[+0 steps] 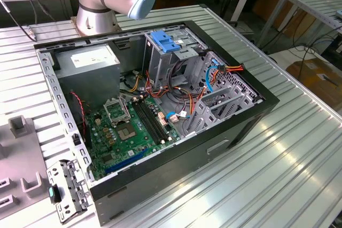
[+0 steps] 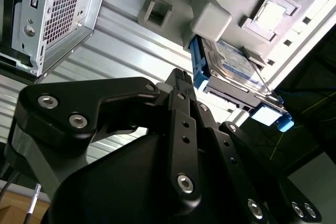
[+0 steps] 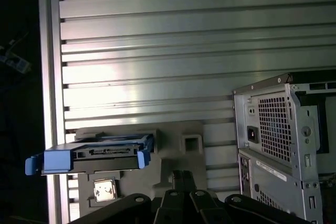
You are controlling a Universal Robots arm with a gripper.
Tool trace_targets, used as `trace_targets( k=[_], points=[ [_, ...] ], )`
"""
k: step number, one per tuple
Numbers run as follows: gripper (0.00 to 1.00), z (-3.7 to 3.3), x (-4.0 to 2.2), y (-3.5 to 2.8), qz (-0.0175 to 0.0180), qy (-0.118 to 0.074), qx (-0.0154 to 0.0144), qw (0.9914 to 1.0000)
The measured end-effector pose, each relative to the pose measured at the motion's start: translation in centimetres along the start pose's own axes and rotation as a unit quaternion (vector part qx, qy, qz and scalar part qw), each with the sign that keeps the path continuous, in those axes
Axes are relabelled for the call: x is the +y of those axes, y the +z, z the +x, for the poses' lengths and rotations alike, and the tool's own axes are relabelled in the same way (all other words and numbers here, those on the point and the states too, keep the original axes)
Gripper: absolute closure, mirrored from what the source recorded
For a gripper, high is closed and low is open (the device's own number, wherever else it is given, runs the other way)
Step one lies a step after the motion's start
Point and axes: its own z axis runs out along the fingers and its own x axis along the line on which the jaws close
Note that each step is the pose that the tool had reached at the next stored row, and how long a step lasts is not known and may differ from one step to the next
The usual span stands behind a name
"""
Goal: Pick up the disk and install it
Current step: 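Reach for the disk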
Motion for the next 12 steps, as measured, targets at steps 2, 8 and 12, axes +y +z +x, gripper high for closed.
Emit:
trace_targets(
  k=[2, 8, 12],
  points=[
    [0.89, 0.12, -0.01, 0.00, 0.0000, 0.000, 0.0000, 1.00000],
    [0.89, 0.57, -0.04, -0.01, 0.0000, 0.000, 0.0000, 1.00000],
    [0.89, 0.88, -0.07, -0.02, 0.0000, 0.000, 0.0000, 1.00000]
  ],
)
